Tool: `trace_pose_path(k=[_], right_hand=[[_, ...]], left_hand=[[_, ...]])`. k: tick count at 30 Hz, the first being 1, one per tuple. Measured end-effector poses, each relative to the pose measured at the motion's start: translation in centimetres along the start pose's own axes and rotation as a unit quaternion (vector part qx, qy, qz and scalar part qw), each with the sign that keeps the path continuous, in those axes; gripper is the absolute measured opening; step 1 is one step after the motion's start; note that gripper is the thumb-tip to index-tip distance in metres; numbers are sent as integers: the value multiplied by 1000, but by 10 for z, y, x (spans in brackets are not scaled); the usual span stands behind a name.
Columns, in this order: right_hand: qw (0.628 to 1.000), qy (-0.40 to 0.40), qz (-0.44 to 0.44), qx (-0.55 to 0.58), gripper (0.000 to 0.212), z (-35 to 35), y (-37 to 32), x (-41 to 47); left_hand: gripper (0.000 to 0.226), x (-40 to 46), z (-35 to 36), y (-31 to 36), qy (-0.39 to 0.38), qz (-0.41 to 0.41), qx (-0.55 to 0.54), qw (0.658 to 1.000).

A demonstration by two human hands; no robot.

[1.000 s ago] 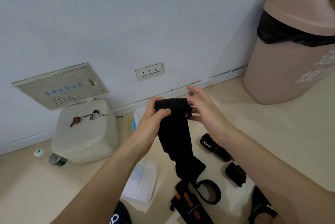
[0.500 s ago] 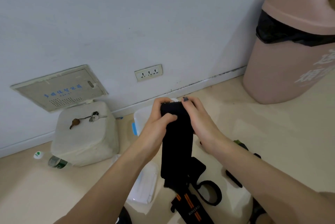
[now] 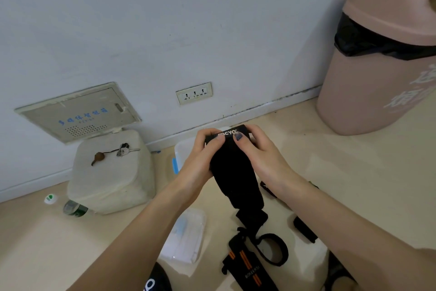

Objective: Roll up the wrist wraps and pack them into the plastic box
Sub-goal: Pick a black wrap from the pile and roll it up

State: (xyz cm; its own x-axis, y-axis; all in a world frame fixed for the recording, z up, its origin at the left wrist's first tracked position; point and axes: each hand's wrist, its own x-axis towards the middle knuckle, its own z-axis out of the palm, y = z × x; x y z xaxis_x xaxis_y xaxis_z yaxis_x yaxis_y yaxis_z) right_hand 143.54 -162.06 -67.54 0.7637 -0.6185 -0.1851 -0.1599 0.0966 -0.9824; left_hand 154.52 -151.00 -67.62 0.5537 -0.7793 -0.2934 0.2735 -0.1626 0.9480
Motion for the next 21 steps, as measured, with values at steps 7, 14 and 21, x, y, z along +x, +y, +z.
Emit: trace_pose_path(k=[7,14,21], right_hand=[[999,-27,10,17,24,-4,-2,0],[998,-52,43,-13,29,-2,-7,-3],[1000,-21,-9,-14,17,-2,-5,-4]], left_hand=[[26,1,-5,4,5,20,-21,1000],[40,-3,1,-3,16,47,45,998],[38,4,1,-8,16,6,16,1000]])
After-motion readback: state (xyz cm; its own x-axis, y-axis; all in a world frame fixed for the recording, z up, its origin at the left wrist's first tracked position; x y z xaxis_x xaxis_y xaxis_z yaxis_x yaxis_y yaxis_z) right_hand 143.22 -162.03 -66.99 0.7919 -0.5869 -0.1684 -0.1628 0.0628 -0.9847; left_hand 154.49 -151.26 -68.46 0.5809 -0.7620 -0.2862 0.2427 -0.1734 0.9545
